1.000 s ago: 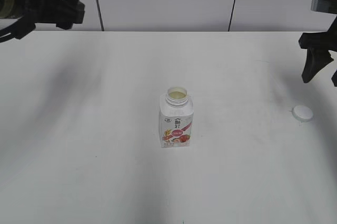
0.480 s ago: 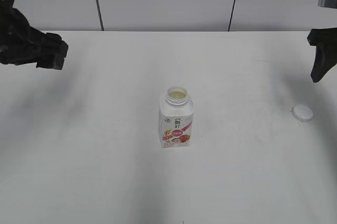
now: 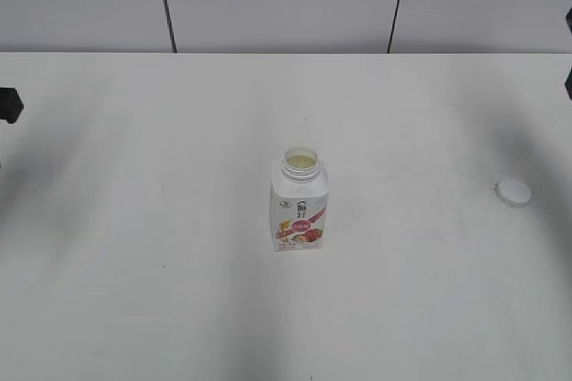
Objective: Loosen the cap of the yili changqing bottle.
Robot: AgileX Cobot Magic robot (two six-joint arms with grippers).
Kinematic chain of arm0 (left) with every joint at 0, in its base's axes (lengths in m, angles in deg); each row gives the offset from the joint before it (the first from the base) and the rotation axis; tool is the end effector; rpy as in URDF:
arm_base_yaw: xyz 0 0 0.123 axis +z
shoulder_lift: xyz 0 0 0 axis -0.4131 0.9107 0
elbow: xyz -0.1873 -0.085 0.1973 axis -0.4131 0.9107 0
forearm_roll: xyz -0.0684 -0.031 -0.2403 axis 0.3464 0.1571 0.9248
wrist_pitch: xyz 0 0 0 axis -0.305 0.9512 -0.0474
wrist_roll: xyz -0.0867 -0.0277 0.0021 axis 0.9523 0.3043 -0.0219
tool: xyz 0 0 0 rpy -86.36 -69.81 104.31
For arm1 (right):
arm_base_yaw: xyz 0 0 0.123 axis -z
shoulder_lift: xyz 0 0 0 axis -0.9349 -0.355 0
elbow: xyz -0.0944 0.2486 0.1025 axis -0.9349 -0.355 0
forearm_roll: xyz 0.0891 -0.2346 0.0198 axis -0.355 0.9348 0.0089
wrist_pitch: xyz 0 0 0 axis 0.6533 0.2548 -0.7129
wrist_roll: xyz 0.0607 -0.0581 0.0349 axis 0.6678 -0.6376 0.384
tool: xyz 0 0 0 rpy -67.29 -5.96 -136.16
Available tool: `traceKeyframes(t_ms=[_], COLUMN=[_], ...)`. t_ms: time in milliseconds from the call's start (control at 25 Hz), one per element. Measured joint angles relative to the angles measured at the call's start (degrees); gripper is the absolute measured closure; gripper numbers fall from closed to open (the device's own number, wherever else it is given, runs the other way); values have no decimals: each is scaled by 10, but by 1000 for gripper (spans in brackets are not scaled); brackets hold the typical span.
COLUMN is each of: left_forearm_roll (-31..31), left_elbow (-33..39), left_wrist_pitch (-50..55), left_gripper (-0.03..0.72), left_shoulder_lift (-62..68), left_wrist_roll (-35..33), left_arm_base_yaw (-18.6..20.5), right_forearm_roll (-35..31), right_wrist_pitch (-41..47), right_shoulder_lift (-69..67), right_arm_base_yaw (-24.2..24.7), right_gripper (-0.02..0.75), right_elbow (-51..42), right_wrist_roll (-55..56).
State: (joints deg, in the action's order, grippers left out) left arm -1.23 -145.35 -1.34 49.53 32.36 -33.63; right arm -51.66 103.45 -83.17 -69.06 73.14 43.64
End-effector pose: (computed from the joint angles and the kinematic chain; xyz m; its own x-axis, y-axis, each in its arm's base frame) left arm 0.2710 -0.0316 0.2675 -0.9907 -0.0430 -0.1290 -0.0574 0.9923 0.1101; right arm 0.3364 0.0083 0.2859 -0.9846 0.0009 -0.1747 -0.0167 0.9949 0.0992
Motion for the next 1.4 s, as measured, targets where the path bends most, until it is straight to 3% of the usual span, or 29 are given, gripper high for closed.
traceKeyframes(t_ms=[280,640,1000,1400], left_forearm_roll=[17,46,47,70], left_elbow=[0,23,152,265], left_wrist_pitch=[18,20,22,-22], left_gripper=[288,302,305,308], left_shoulder_lift=[-64,-281,-504,-733], left_wrist_roll=[-29,-51,-80,-132], left_arm_base_yaw=[22,21,21,21], right_forearm_roll=[0,4,6,19], right_wrist_pitch=[-1,2,-3,-108], right_shoulder_lift=[152,385,610,802], right_arm_base_yaw=[0,0,0,0], right_gripper=[236,236,236,236], right_elbow=[-101,-247,-345,-480], right_wrist_roll=[-1,-10,-12,-42])
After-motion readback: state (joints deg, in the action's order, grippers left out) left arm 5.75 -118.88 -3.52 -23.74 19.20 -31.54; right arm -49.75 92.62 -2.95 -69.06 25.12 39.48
